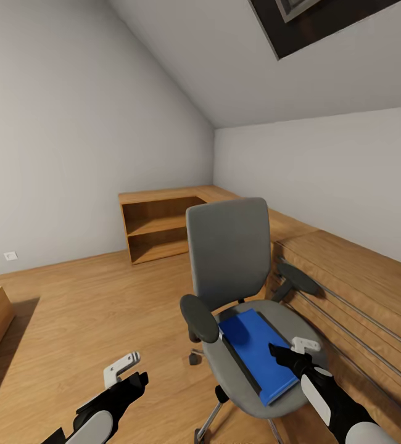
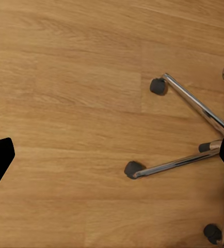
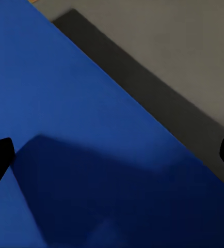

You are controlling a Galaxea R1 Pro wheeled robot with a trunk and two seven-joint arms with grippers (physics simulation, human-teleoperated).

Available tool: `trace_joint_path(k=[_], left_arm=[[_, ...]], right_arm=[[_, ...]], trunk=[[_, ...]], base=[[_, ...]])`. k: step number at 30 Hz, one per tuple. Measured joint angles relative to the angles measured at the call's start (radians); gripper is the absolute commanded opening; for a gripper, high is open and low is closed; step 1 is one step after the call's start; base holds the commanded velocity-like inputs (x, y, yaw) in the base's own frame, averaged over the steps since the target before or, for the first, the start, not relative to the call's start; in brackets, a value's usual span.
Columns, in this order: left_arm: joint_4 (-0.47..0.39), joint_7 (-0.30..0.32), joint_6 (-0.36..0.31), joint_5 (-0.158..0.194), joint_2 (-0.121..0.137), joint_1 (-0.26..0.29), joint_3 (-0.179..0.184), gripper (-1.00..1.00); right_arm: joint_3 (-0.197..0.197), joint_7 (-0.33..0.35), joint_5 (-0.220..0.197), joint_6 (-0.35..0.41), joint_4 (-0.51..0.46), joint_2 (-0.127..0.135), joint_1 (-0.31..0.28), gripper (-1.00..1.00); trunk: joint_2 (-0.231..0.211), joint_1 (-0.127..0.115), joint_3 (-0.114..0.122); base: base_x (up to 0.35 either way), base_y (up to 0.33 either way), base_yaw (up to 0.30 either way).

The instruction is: In the bedroom, organize the workspace by keeping the computer under the desk, ensuring the monitor is on the desk, placing the keyboard on the desk next to the monitor, placing the mouse on the desk next to the keyboard, moving the folder from the swivel chair onto the desk next to the mouse, stacking the notebook on top of the folder with the pen on top of the notebook, and positioning the swivel chair next to the desk.

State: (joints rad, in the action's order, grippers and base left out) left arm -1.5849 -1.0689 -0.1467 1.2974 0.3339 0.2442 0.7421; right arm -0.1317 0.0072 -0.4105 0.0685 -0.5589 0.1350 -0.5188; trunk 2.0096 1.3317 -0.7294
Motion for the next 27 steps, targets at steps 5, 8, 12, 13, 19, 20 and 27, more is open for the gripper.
trace_joint_path(k=[5,8,12,13,19,20,27], left_arm=[[0.0,0.001,0.0,0.0,0.0,0.0,0.0,1.0],[0.0,0.001,0.0,0.0,0.0,0.0,0.001,1.0],[0.0,0.002,0.0,0.0,0.0,0.0,0.001,1.0],[0.0,0.002,0.0,0.0,0.0,0.0,0.001,1.0],[0.0,0.0,0.0,0.0,0.0,0.0,0.001,1.0],[0.0,0.0,0.0,0.0,0.0,0.0,0.001,1.0],[0.0,0.002,-0.001,0.0,0.0,0.0,0.001,1.0]], right_arm=[[0.0,0.001,0.0,0.0,0.0,0.0,0.0,1.0],[0.0,0.0,0.0,0.0,0.0,0.0,0.0,1.0],[0.0,0.0,-0.001,0.0,0.0,0.0,0.0,1.0],[0.0,0.0,-0.001,0.0,0.0,0.0,0.0,1.0],[0.0,-0.002,0.0,0.0,-0.02,0.0,0.0,1.0],[0.0,-0.002,0.0,0.0,-0.025,0.0,0.0,1.0],[0.0,-0.001,0.0,0.0,-0.026,0.0,0.0,1.0]], trunk=[[0.0,0.0,0.0],[0.0,0.0,0.0],[0.0,0.0,0.0],[0.0,0.0,0.0],[0.028,0.015,-0.012],[0.035,0.019,-0.016],[0.035,0.019,-0.016]], base=[[0.0,0.0,0.0],[0.0,0.0,0.0],[0.0,0.0,0.0],[0.0,0.0,0.0],[0.0,0.0,0.0],[0.0,0.0,0.0],[0.0,0.0,0.0]])
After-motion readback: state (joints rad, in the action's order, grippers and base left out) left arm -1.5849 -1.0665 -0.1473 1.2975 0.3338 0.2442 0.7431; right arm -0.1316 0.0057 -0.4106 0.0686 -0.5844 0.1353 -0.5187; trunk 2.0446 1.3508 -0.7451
